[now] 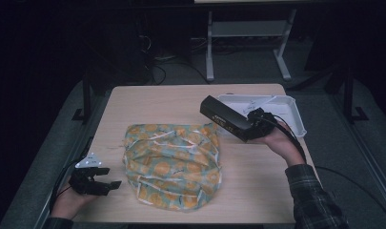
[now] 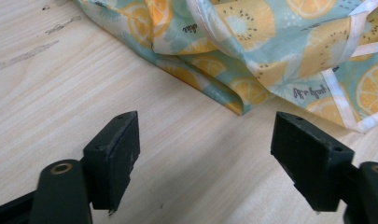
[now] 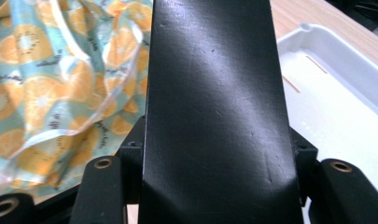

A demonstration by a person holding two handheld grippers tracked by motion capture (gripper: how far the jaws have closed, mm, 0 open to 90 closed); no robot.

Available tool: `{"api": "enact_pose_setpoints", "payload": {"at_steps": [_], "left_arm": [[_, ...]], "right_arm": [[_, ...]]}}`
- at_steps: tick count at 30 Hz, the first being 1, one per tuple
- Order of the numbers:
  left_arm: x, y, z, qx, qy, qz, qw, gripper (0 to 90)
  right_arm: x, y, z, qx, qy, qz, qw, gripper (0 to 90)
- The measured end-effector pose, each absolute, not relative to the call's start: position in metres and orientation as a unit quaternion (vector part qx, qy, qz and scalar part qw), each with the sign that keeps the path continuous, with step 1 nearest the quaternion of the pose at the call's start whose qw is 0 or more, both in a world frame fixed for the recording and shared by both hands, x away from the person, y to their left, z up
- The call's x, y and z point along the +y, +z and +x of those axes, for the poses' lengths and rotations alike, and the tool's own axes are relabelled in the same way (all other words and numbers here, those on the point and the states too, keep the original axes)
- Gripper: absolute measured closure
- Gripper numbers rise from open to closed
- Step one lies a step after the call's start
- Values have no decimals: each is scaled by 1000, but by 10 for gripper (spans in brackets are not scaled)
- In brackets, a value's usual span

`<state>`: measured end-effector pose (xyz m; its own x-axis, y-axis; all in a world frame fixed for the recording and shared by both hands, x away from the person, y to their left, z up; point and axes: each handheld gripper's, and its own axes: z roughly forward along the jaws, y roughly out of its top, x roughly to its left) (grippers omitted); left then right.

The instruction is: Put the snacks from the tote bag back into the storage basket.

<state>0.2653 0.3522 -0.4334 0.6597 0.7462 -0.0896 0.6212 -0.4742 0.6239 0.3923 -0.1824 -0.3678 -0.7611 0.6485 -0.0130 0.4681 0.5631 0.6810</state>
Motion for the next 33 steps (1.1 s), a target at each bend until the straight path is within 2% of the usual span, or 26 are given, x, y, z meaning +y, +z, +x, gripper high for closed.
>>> {"api": "enact_pose_setpoints", "payload": {"at_steps": [11,22,33], "left_arm": [[352,-436,266,401,111,854,312,152],[355,-439,262,399,115,853,315,151],[355,-440,262,397,112,854,317,151]], "right_arm": [[-214,-376,409,865,334,348,138,419],[-240,-380,431,852,324,385,149,419],[-252,-402,457,844,299,421,144,419]]}}
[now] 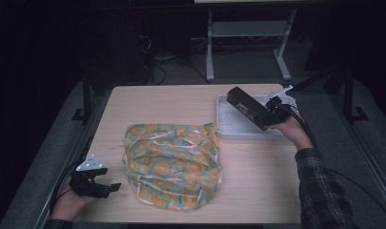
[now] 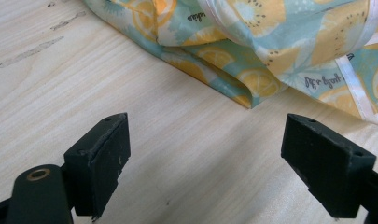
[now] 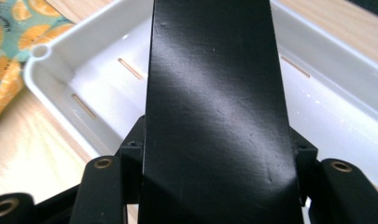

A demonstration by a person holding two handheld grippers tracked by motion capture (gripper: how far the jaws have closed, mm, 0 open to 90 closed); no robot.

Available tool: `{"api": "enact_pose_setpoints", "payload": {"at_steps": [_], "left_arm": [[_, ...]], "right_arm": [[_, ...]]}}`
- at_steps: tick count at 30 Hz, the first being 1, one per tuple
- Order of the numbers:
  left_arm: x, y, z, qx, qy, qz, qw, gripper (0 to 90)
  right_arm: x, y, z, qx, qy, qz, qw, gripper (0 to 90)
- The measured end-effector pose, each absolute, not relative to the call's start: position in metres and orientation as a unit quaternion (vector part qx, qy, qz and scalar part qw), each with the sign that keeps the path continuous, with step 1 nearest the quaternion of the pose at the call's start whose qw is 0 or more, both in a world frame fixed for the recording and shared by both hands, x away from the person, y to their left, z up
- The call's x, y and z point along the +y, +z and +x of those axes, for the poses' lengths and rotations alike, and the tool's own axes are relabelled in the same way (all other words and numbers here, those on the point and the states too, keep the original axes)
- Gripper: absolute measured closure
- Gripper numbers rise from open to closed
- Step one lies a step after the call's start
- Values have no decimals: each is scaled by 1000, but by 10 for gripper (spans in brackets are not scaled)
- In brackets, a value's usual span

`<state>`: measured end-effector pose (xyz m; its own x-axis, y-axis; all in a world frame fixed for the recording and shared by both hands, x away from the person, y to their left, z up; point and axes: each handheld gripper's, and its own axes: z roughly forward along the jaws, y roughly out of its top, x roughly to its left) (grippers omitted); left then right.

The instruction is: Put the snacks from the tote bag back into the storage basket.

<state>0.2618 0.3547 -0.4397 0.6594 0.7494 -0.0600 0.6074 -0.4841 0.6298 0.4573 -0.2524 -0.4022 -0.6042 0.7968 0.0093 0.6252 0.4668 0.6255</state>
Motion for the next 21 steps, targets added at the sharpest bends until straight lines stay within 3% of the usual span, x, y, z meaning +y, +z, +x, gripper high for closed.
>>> {"api": "enact_pose_setpoints", "payload": {"at_steps": [21], "left_arm": [[354,-441,261,396,109,855,318,152]], "right_arm": [[-269,-437,469,848,262,444,123,412]]}}
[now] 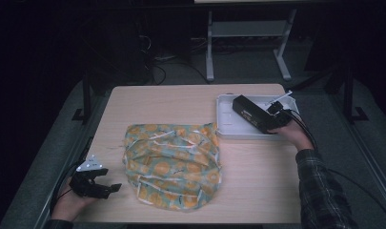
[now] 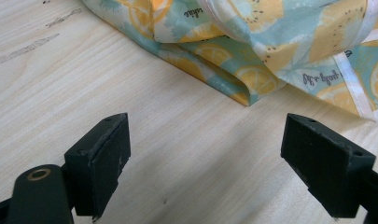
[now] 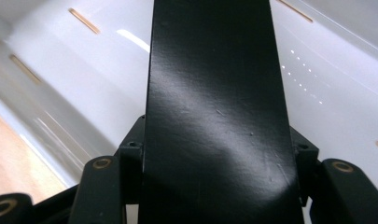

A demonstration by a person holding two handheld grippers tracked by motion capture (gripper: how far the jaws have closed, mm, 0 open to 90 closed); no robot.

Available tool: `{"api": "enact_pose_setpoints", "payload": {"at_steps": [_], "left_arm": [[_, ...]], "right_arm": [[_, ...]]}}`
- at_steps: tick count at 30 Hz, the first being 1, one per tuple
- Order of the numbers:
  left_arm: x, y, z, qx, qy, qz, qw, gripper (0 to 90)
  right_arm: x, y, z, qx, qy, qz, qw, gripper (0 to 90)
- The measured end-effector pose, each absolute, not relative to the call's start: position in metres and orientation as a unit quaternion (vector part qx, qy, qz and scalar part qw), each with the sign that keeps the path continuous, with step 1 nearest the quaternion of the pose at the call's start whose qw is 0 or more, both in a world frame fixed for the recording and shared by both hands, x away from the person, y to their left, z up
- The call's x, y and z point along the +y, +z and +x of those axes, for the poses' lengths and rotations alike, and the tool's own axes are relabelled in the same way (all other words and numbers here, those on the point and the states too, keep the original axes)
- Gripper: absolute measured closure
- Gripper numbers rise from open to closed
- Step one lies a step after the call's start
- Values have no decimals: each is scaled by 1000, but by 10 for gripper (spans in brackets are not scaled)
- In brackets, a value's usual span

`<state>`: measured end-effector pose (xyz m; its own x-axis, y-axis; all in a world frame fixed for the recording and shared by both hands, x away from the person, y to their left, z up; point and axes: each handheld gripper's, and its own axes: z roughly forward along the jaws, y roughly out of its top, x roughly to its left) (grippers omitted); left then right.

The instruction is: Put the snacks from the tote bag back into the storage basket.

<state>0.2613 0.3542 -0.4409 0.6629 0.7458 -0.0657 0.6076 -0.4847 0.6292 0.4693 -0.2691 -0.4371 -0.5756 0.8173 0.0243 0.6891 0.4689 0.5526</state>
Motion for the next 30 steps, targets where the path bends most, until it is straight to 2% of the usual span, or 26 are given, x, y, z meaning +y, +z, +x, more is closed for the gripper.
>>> {"api": "enact_pose_setpoints", "payload": {"at_steps": [8,12,20,25,30], "left_arm": [[354,-441,261,392,107,857,316,154],[353,-441,261,391,107,858,315,153],[352,-439,260,390,108,857,318,154],[353,-440,261,393,107,855,320,154],[352,-442,262,393,101,856,320,155]], "right_arm": [[-274,-440,468,849,255,447,117,403],[-274,-441,468,853,249,445,114,365],[-268,-416,468,845,268,445,124,293],[-261,-393,478,835,287,451,130,312],[-256,-381,495,828,294,463,121,407]]}}
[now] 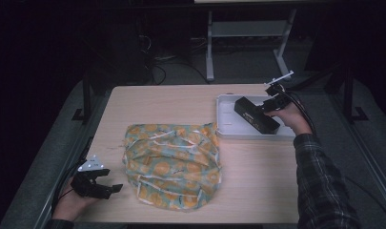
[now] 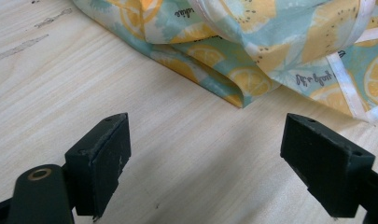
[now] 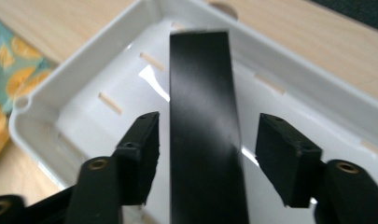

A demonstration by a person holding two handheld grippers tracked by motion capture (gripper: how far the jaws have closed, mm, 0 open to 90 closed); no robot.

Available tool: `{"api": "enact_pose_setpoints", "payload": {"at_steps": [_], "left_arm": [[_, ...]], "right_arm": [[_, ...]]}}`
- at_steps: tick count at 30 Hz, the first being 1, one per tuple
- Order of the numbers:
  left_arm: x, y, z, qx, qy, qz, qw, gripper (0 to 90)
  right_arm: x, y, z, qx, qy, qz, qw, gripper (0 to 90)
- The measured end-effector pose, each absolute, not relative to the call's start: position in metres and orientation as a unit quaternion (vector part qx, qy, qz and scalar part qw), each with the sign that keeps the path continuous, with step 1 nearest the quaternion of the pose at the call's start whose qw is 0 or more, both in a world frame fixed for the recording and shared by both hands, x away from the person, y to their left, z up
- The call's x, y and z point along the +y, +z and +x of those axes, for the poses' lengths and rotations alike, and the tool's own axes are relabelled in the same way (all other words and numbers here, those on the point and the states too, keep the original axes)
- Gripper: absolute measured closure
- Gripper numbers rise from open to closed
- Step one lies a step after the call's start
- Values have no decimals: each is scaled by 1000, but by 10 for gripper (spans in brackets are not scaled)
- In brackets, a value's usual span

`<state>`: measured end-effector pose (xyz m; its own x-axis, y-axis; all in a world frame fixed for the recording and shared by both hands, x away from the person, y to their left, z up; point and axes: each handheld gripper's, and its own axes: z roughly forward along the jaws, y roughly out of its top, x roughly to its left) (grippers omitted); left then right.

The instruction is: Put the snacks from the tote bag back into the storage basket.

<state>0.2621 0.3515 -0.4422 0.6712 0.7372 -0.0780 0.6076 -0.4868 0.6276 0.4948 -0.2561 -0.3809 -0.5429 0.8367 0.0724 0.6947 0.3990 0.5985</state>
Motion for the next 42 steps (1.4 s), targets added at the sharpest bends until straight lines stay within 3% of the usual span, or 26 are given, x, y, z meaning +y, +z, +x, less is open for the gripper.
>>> {"api": "enact_pose_setpoints", "payload": {"at_steps": [5,14,42], "left_arm": [[354,-442,264,397,101,852,325,155],[355,-440,269,396,106,849,334,158],[355,-441,270,386,95,851,342,158]], "right_arm": [[-256,-376,511,813,290,486,137,576],[-262,-384,531,803,280,511,124,894],[-246,-404,524,834,249,483,96,895]]}}
